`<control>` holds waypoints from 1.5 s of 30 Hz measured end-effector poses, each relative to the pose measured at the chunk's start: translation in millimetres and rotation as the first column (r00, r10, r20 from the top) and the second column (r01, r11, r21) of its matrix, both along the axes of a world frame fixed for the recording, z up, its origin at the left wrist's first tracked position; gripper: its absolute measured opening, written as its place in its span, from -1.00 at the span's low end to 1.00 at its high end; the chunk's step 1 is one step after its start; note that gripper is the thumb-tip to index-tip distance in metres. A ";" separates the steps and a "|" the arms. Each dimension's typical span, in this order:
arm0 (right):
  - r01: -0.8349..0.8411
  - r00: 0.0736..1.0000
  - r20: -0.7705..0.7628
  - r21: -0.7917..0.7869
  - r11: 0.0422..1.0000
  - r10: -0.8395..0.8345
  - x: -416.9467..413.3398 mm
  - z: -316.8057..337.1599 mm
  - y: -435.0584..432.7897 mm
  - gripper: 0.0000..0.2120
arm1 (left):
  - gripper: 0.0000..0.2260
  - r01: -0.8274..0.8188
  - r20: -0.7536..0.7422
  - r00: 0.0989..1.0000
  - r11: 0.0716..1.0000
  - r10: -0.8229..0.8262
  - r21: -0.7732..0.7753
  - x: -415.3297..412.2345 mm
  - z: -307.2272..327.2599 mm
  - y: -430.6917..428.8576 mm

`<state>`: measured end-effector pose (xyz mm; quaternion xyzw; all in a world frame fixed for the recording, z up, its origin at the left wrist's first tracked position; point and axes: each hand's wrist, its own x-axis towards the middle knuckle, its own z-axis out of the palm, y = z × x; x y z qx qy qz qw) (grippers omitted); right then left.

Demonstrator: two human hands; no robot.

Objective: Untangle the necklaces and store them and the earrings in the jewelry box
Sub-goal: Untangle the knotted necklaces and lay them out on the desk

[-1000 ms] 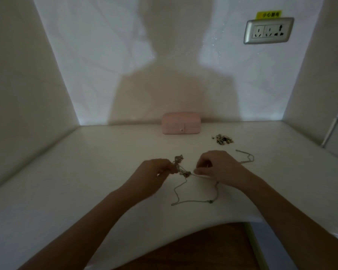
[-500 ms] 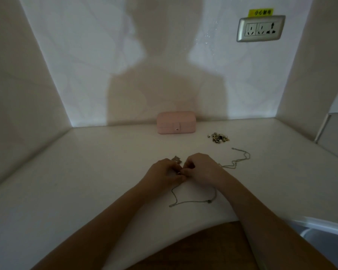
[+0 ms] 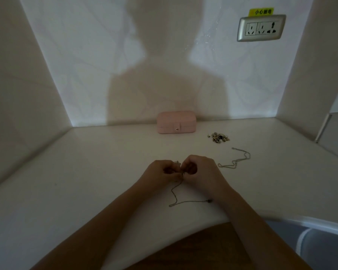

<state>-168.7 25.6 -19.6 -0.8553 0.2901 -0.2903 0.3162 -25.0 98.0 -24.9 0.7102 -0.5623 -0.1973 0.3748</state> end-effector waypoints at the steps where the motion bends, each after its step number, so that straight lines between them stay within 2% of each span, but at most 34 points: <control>1: 0.000 1.000 0.018 0.006 1.000 0.000 0.3 -0.7 2.2 -0.88 | -0.83 0.012 -0.003 1.000 1.000 -0.012 0.014 1.0 0.6 -0.1; 7: 0.041 0.999 0.035 -0.049 0.998 -0.039 5.6 -8.7 7.3 -0.92 | -0.77 0.023 0.019 1.000 1.000 -0.024 0.020 -2.0 -1.6 0.2; 11: 0.066 0.996 0.063 0.019 0.998 -0.067 3.6 -8.9 4.2 -0.92 | -0.78 -0.082 0.119 0.989 0.995 0.088 -0.055 -0.6 -7.7 -1.4; 14: 0.051 0.996 0.067 0.065 0.997 -0.055 1.7 -8.1 2.4 -0.92 | -0.91 -0.060 -0.032 0.998 0.992 0.057 -0.109 5.1 -3.0 -1.1; 18: 0.025 0.994 0.099 0.122 0.992 -0.037 1.5 -9.2 -1.7 -0.91 | -0.91 0.066 -0.195 0.977 0.993 -0.085 -0.102 8.2 2.3 4.7; 21: 0.017 0.990 0.134 0.150 0.989 -0.037 2.0 -8.3 -0.3 -0.92 | -0.90 0.076 -0.263 0.960 0.993 -0.098 -0.093 6.4 4.1 5.7; 25: 0.031 0.989 0.141 0.105 0.994 -0.046 -0.7 -6.3 1.4 -0.94 | -0.95 0.055 -0.286 0.955 0.993 -0.082 -0.101 5.6 4.4 4.4; 29: 0.076 0.988 0.133 0.030 0.997 -0.079 0.6 -10.2 2.5 -0.89 | -0.87 0.087 -0.290 0.952 0.994 -0.100 -0.059 6.4 4.9 5.0; 33: 0.088 0.991 0.111 -0.108 0.990 -0.076 5.6 -13.0 4.6 -0.92 | -0.86 0.109 -0.298 0.947 0.993 -0.119 -0.048 6.6 6.9 6.7; 36: 0.084 0.992 0.100 -0.142 0.986 -0.070 6.9 -14.9 5.1 -0.94 | -0.84 0.088 -0.286 0.953 0.995 -0.098 -0.046 7.1 7.3 4.7; 38: 0.092 0.989 0.122 -0.092 0.991 -0.081 5.7 -13.8 3.9 -0.95 | -0.79 0.027 -0.181 0.983 0.999 -0.035 -0.043 7.4 5.0 1.3; 41: 0.028 0.997 0.073 0.098 0.995 -0.036 3.3 -12.2 -2.4 -0.98 | -0.80 -0.061 0.027 0.998 0.995 0.063 -0.075 6.4 -0.6 -1.6; 43: -0.041 0.999 0.034 0.226 0.973 0.035 1.6 -10.2 -6.0 -0.95 | -0.83 -0.068 0.082 0.994 0.992 0.077 -0.110 5.4 -4.0 -2.2; 45: -0.100 0.993 0.089 0.379 0.920 0.071 -0.7 -5.6 -3.7 -0.85 | -0.84 -0.047 0.102 0.993 0.988 0.062 -0.144 5.6 -4.1 -2.0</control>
